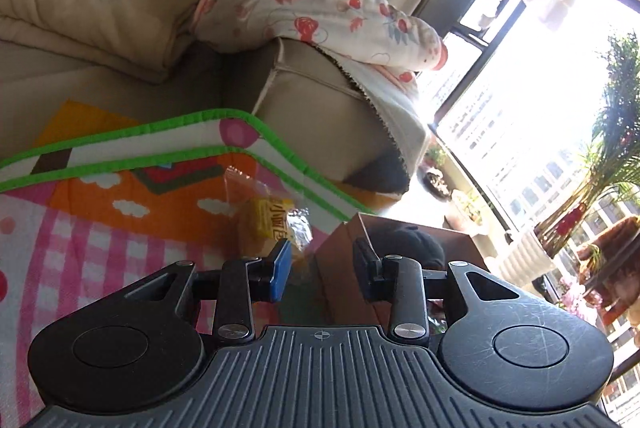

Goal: Organize objects
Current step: 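Grasp the bagged bun on the mat with the left gripper, then grasp the orange toy cup with the right gripper, then lower the bagged bun into the pink box and open the left gripper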

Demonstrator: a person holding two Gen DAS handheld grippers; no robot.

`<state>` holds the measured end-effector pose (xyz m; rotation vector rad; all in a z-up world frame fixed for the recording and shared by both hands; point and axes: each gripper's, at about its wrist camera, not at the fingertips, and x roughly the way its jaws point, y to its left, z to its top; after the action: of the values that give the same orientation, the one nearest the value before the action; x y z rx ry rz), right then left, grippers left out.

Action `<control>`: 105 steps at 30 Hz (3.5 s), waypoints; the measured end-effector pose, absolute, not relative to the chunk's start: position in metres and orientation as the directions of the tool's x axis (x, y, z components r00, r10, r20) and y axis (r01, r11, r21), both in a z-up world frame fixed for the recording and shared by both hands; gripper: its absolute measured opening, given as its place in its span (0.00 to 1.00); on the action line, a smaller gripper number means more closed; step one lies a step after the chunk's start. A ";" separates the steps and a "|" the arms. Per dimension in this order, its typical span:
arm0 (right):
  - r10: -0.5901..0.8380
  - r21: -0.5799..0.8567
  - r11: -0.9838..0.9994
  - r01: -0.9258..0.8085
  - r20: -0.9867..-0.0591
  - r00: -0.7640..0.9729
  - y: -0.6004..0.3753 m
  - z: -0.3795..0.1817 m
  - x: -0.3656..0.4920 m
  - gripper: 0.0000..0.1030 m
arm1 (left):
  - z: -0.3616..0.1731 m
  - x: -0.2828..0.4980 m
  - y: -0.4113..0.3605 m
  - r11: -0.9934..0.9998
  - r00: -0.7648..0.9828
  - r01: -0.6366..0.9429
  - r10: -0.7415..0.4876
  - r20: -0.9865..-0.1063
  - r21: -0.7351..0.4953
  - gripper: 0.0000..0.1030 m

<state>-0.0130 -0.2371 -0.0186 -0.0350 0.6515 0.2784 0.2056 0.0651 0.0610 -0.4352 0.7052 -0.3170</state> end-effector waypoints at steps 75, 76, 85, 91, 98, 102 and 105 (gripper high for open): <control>0.346 -0.045 0.847 -0.530 -0.711 0.613 -0.038 -0.007 0.078 0.58 | 0.005 -0.043 0.207 0.795 0.812 -0.019 -0.341 -0.473 -0.606 0.50; 0.352 -0.047 0.844 -0.535 -0.704 0.617 -0.043 -0.004 0.071 0.58 | 0.006 -0.044 0.204 0.798 0.807 -0.013 -0.348 -0.477 -0.603 0.50; 0.392 -0.084 0.812 -0.577 -0.653 0.648 -0.121 0.026 -0.028 0.58 | 0.014 -0.038 0.154 0.840 0.713 0.106 -0.437 -0.548 -0.532 0.50; 0.302 -0.094 0.895 -0.437 -0.594 0.745 -0.199 0.037 -0.069 0.58 | 0.021 -0.032 0.096 0.823 0.622 0.249 -0.540 -0.567 -0.510 0.50; 0.211 -0.046 0.963 -0.267 -0.493 0.844 -0.263 0.045 -0.093 0.58 | 0.071 0.004 0.028 0.803 0.616 0.393 -0.591 -0.520 -0.447 0.50; 0.212 0.002 0.971 -0.239 -0.471 0.856 -0.281 0.038 -0.095 0.58 | 0.110 0.042 -0.004 0.814 0.693 0.419 -0.573 -0.438 -0.401 0.50; 0.219 0.038 0.973 -0.229 -0.482 0.849 -0.290 0.029 -0.095 0.58 | 0.123 0.071 -0.027 0.816 0.721 0.410 -0.564 -0.403 -0.408 0.50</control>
<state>-0.0949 -0.2902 0.0290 -0.0216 0.5052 0.2360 0.0711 -0.0267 0.1234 -0.3018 0.5399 -0.5469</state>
